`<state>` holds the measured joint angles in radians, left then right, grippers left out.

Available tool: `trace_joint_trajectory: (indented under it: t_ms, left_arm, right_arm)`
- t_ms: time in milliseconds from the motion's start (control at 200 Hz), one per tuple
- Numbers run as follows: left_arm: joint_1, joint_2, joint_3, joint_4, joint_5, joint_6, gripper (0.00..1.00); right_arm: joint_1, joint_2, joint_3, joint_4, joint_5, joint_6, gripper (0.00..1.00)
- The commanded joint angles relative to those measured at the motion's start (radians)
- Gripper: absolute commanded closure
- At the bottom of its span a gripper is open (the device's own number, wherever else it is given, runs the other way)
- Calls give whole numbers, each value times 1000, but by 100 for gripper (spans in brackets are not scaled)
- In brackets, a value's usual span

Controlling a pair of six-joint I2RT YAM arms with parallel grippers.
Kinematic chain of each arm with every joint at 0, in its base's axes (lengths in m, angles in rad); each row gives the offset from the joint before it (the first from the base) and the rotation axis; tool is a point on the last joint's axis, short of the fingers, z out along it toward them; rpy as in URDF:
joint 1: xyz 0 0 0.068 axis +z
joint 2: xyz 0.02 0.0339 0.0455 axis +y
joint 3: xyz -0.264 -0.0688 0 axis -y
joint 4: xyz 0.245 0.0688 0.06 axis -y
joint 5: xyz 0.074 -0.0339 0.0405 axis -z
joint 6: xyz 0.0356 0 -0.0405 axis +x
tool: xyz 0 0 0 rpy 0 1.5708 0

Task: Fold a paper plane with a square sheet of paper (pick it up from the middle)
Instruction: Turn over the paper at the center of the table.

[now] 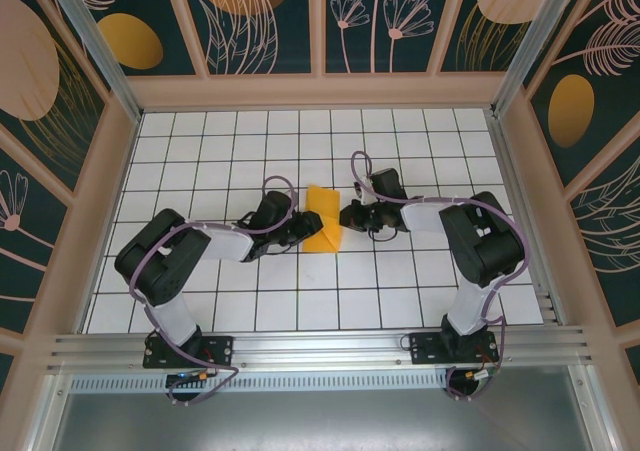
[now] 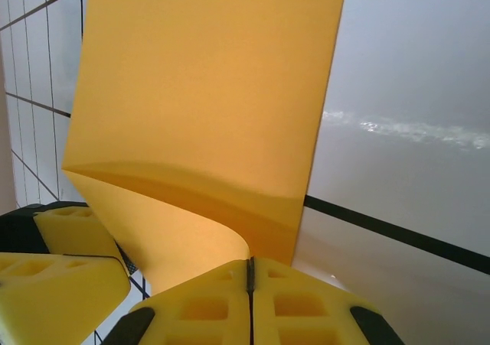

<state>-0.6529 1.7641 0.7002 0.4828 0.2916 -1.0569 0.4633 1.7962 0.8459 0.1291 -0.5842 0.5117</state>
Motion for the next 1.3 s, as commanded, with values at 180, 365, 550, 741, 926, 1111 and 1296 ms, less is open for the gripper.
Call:
trace_joint_trajectory:
  t_ms: [180,365,550,741,926,1111,1296]
  left_arm:
    - [2,55,56,40,31,17,59]
    - [1,71,72,56,45,45,65]
    - [2,79,87,39,32,79,77]
    - [2,70,97,13,-5,138,91]
    - [2,27,139,-105,-72,229,99]
    - [1,-84,260,-406,-184,369,100]
    - [1,-144,456,-794,-431,491,100]
  right_arm:
    - [-17,-15,-19,14,-4,7,92]
    - [-18,-25,-20,12,-6,9,90]
    - [-43,-115,-43,0,14,44,64]
    - [-115,-283,-102,-47,109,43,36]
    - [-161,-407,-166,-61,223,-10,22]
    - [-173,-471,-198,-58,288,-38,13]
    - [-176,-518,-227,-39,334,-61,1]
